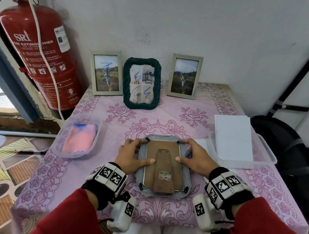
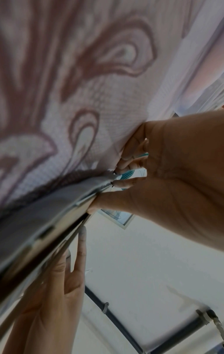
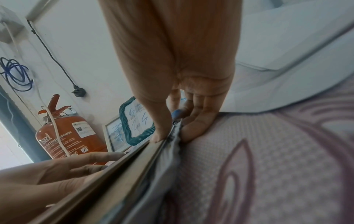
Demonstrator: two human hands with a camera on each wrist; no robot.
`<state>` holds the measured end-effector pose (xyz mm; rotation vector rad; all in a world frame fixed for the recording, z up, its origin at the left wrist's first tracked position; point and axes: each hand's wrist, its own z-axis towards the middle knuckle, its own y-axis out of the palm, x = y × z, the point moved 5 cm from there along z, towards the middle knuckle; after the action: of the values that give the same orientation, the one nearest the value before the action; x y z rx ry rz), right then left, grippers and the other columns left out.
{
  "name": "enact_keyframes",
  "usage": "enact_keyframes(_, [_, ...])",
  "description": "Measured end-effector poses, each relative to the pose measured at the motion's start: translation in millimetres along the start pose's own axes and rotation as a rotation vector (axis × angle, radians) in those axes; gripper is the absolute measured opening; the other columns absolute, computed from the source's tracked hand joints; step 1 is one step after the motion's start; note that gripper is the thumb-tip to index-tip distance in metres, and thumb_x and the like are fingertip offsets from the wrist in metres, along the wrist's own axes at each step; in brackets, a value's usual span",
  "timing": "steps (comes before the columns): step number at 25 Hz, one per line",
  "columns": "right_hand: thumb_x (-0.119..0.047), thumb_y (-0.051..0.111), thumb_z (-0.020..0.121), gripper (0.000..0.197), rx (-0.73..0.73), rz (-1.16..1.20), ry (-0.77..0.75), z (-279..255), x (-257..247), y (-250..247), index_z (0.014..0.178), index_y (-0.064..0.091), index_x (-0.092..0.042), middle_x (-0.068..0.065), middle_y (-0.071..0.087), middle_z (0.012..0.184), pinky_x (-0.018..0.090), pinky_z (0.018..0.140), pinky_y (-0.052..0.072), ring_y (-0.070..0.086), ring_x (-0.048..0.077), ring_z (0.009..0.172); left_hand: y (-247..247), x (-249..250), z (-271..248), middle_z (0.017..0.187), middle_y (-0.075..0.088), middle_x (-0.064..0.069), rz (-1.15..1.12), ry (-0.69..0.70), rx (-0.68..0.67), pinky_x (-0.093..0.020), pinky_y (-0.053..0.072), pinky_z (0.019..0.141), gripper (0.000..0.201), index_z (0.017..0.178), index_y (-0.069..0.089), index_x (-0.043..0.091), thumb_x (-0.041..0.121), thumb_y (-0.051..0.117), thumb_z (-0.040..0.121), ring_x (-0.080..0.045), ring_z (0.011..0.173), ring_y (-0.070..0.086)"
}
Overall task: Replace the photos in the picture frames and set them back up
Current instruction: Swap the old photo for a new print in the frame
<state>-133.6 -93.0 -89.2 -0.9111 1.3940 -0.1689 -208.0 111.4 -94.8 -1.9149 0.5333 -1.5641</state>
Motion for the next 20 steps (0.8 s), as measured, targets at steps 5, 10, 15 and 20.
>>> enact_keyframes(5, [-0.013, 0.072, 0.08, 0.058, -0.002, -0.026, -0.005, 1, 0, 1, 0.131, 0.045, -0.011, -0.008, 0.042, 0.072, 0.025, 0.077, 0.036, 0.046, 0.016, 0.081, 2, -4, 1, 0.122, 0.039, -0.007, 0.036, 0.011, 0.004, -0.036, 0.035, 0.107, 0.066, 0.131, 0.049, 0.023, 0.037, 0.077, 0.073, -0.024, 0.114, 0.047])
enact_keyframes(10, [-0.014, 0.07, 0.082, 0.057, 0.019, -0.077, -0.008, -4, -5, 2, 0.133, 0.046, -0.012, -0.006, 0.043, 0.071, 0.024, 0.075, 0.036, 0.047, 0.016, 0.079, 5, -8, 2, 0.127, 0.035, -0.008, -0.015, -0.067, -0.04, -0.036, 0.031, 0.113, 0.063, 0.132, 0.048, 0.027, 0.037, 0.074, 0.076, -0.023, 0.123, 0.042])
enact_keyframes(15, [-0.005, 0.055, 0.088, 0.037, 0.06, -0.111, -0.002, -24, -15, -3, 0.125, 0.054, -0.009, 0.008, 0.048, 0.094, 0.022, 0.076, 0.037, 0.049, 0.017, 0.082, -6, 2, -18, 0.131, 0.051, -0.013, -0.286, -0.025, -0.091, -0.023, 0.039, 0.1, 0.048, 0.132, 0.051, 0.01, 0.021, 0.064, 0.087, -0.015, 0.114, 0.05])
enact_keyframes(20, [-0.018, 0.062, 0.085, 0.012, 0.155, -0.184, -0.002, -77, -12, -5, 0.097, 0.064, -0.019, -0.002, 0.053, 0.086, 0.024, 0.069, 0.045, 0.055, 0.012, 0.072, -3, -2, -74, 0.106, 0.054, -0.004, -0.062, 0.038, 0.107, -0.019, 0.043, 0.089, 0.028, 0.109, 0.066, 0.013, 0.02, 0.069, 0.082, -0.011, 0.093, 0.055])
